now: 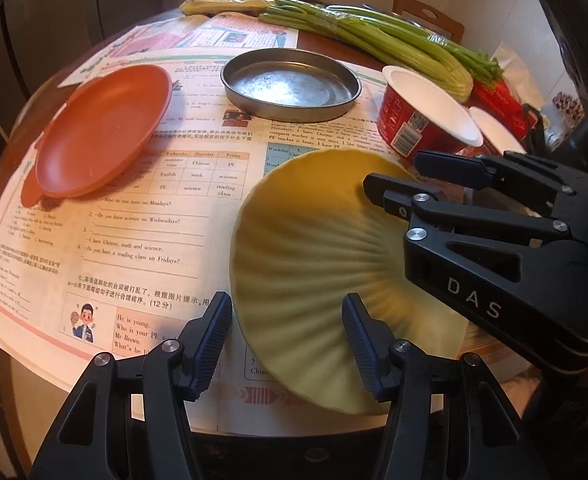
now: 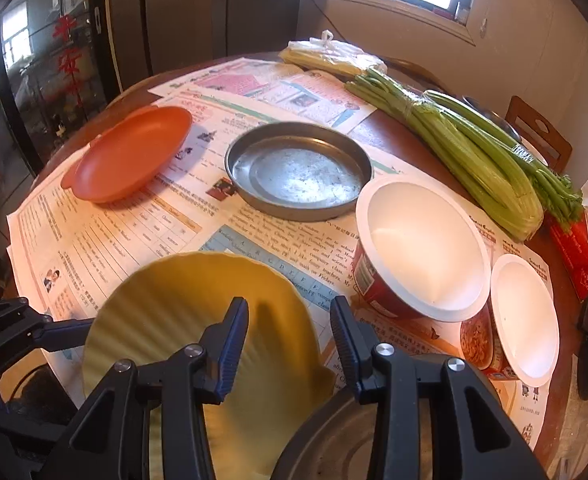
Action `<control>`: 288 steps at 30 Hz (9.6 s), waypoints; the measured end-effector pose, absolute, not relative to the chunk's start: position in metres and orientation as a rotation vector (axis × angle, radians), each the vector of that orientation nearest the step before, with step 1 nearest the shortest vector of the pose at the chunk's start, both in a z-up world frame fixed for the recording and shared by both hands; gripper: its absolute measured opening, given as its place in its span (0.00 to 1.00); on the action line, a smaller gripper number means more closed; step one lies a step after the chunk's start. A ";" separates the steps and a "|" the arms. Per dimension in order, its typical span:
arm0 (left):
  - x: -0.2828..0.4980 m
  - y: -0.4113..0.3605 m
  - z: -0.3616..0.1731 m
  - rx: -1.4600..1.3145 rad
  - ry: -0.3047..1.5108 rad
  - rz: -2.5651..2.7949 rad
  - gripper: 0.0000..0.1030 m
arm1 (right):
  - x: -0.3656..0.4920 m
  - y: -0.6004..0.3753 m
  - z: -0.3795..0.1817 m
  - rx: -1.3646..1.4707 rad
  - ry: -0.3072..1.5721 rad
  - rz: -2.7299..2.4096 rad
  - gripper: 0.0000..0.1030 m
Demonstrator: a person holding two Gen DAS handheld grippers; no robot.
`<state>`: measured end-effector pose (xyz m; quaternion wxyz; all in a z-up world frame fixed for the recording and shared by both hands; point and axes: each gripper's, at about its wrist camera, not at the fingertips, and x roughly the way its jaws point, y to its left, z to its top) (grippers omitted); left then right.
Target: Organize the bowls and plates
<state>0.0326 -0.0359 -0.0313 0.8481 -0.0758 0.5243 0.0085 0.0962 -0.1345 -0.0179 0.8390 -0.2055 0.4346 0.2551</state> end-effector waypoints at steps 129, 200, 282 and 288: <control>0.100 0.178 -0.010 -0.337 0.942 0.212 0.34 | 0.165 0.055 -0.013 -0.306 0.994 0.606 0.44; 0.105 0.116 0.055 -0.205 0.858 0.170 0.52 | 0.135 -0.077 0.053 0.002 0.806 0.439 0.44; 0.190 0.011 -0.025 0.128 1.119 -0.088 0.32 | 0.127 -0.108 -0.033 0.103 1.084 0.313 0.46; 0.160 0.009 -0.024 0.145 1.099 -0.072 0.32 | 0.105 -0.110 -0.033 0.081 1.096 0.339 0.46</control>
